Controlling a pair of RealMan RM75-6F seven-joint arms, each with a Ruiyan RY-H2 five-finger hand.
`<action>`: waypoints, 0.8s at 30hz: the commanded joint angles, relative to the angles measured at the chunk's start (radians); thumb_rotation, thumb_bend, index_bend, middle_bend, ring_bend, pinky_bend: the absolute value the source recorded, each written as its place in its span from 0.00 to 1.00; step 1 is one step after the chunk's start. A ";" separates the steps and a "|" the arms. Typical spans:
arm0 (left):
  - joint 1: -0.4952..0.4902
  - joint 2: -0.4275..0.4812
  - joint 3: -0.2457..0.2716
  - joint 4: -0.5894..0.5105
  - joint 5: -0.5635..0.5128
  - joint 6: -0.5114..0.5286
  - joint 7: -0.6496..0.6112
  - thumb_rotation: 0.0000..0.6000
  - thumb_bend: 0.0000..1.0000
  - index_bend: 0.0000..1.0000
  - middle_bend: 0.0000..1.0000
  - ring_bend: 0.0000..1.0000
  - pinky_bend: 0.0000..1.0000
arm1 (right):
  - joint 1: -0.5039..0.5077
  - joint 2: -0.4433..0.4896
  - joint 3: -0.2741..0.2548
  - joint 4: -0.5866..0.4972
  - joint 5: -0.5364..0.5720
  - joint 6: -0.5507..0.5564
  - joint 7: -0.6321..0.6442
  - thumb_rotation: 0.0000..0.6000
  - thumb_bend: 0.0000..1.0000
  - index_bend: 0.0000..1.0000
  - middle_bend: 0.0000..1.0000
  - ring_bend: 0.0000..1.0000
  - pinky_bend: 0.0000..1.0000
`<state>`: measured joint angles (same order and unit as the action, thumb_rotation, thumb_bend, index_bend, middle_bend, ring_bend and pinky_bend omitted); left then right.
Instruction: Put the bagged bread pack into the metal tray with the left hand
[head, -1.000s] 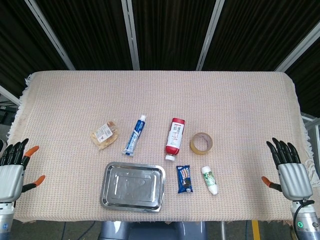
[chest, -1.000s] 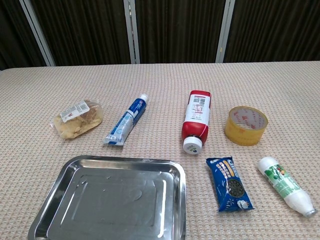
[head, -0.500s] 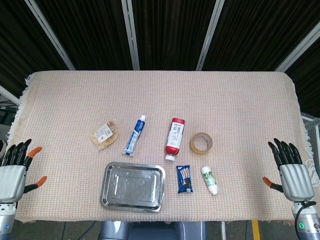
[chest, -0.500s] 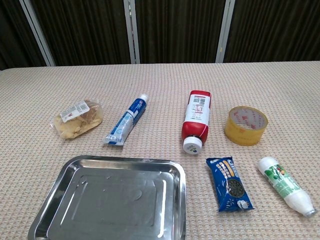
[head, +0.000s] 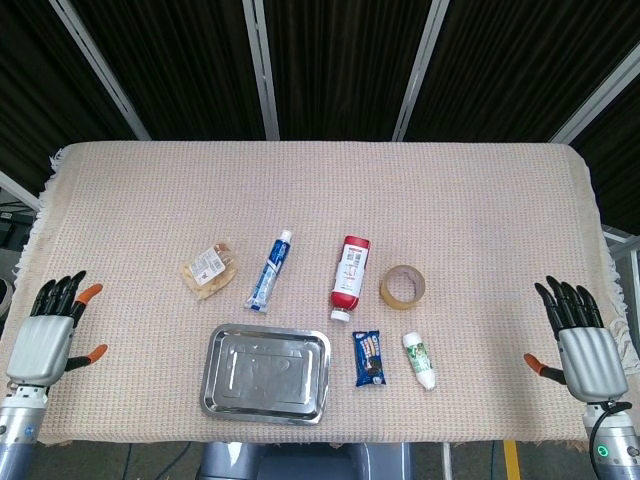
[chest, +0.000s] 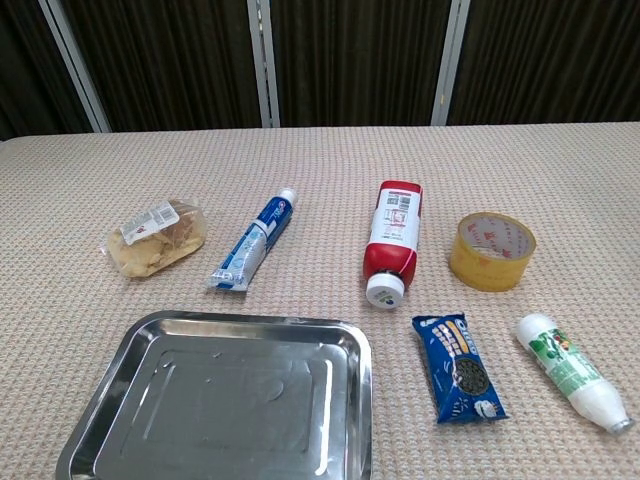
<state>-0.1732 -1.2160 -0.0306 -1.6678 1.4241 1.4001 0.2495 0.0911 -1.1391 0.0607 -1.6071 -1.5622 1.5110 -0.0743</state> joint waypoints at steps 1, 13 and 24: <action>-0.091 -0.010 -0.046 0.021 -0.085 -0.148 0.033 0.97 0.13 0.14 0.00 0.00 0.00 | -0.003 0.003 0.000 -0.002 0.001 0.004 0.002 1.00 0.01 0.03 0.00 0.00 0.00; -0.345 -0.157 -0.159 0.188 -0.324 -0.459 0.171 0.97 0.12 0.05 0.00 0.00 0.00 | -0.019 0.009 -0.013 0.003 -0.006 0.019 0.009 1.00 0.01 0.03 0.00 0.00 0.00; -0.515 -0.283 -0.183 0.309 -0.488 -0.576 0.308 0.98 0.11 0.02 0.00 0.00 0.00 | -0.025 0.011 -0.010 0.011 0.006 0.020 0.020 1.00 0.01 0.03 0.00 0.00 0.00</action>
<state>-0.6637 -1.4778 -0.2117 -1.3792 0.9606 0.8438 0.5385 0.0666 -1.1280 0.0510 -1.5958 -1.5568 1.5305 -0.0544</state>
